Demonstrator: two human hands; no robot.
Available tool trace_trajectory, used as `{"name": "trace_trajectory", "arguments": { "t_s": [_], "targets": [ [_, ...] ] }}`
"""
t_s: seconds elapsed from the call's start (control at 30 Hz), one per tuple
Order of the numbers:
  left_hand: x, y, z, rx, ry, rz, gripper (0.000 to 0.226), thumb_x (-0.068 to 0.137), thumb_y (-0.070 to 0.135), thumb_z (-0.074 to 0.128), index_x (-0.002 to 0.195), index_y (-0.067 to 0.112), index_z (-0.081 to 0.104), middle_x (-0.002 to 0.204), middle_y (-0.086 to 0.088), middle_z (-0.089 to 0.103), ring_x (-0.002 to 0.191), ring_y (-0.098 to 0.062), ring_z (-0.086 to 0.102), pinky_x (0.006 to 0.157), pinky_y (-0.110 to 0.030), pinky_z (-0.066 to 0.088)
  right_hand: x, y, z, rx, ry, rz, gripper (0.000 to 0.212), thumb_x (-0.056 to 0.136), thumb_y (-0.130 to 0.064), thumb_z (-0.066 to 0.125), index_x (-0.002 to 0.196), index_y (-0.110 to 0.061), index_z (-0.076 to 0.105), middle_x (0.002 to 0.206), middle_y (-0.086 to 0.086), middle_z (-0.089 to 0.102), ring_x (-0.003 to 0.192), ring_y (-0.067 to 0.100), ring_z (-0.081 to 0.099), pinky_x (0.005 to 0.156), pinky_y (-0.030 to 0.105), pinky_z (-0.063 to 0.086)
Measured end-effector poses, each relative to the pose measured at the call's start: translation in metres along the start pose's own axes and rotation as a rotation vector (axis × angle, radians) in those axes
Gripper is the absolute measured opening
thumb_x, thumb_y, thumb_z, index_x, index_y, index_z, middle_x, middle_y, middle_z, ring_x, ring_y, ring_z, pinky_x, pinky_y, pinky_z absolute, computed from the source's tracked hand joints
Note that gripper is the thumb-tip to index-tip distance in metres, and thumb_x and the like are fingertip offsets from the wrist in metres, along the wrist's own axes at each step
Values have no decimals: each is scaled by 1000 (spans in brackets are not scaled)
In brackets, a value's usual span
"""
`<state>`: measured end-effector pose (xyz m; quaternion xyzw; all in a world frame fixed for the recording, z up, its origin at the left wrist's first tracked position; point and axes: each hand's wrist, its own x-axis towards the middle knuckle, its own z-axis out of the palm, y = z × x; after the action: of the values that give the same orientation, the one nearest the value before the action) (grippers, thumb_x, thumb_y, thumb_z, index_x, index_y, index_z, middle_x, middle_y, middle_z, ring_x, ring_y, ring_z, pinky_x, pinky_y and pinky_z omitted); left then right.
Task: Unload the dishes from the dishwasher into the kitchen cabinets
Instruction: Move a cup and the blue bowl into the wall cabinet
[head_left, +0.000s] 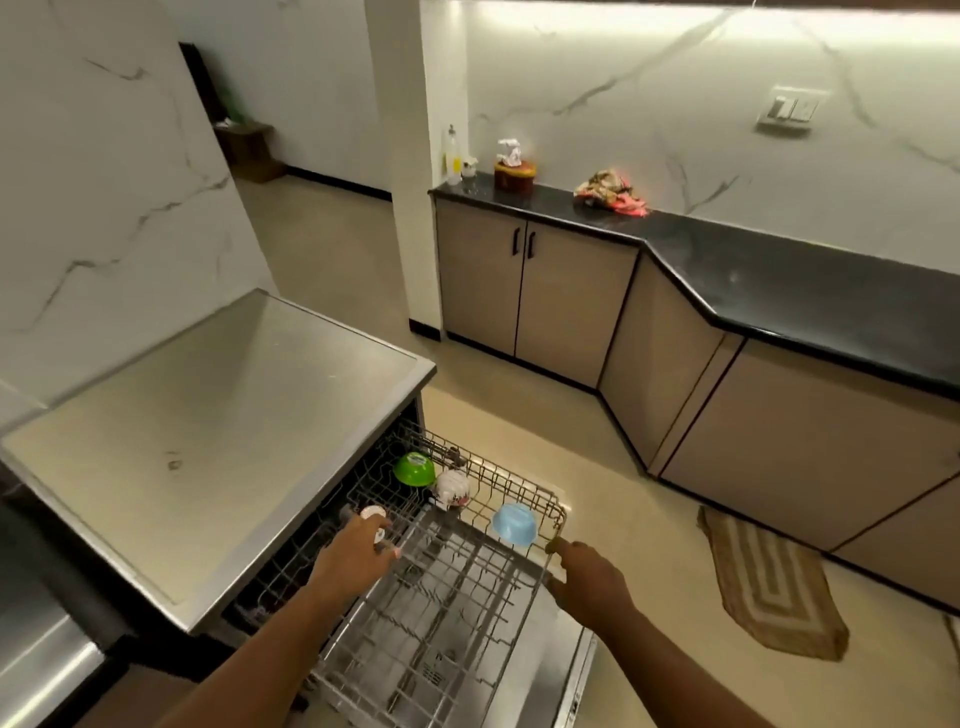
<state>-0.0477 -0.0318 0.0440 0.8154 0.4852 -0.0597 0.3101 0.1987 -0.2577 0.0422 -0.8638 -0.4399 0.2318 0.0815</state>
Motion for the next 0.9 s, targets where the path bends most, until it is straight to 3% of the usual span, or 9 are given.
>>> {"name": "trace_trajectory", "arguments": {
  "t_s": [0.27,0.53,0.63,0.73,0.9],
  "targets": [
    [74,-12,46,41,-9,-210,61,92,43,61,144,21,38,141,-9,38,119,-30,52,95,-47,49,94,10,31,63,-123,19,57,92,-48,59,142,-25,44,134,1,56,121,20,55,94,30,46],
    [159,-39,101,-3,-64,-349,67,94,41,59,151,22,28,155,-9,25,133,-33,44,101,-48,45,192,33,80,-17,-248,-69,47,93,-38,58,136,-22,48,131,3,57,115,21,58,89,32,50],
    [199,-55,119,-35,-56,-358,62,96,29,58,150,21,29,162,-7,6,140,-35,34,108,-47,40,232,43,108,-87,-316,-110,58,95,-24,58,148,-21,34,144,8,45,123,25,52,95,35,50],
    [231,-69,134,-53,31,-354,59,92,15,66,144,22,39,161,-5,6,140,-34,32,109,-46,40,261,53,131,-241,-366,-186,84,88,-12,66,154,-25,15,158,15,20,137,33,36,100,41,49],
    [256,-98,150,97,62,-275,69,83,11,74,144,24,43,162,-7,11,147,-32,14,110,-51,38,295,65,167,-480,-431,-439,101,88,-10,69,156,-28,-4,160,23,-16,149,45,0,117,59,22]
  ]
}}
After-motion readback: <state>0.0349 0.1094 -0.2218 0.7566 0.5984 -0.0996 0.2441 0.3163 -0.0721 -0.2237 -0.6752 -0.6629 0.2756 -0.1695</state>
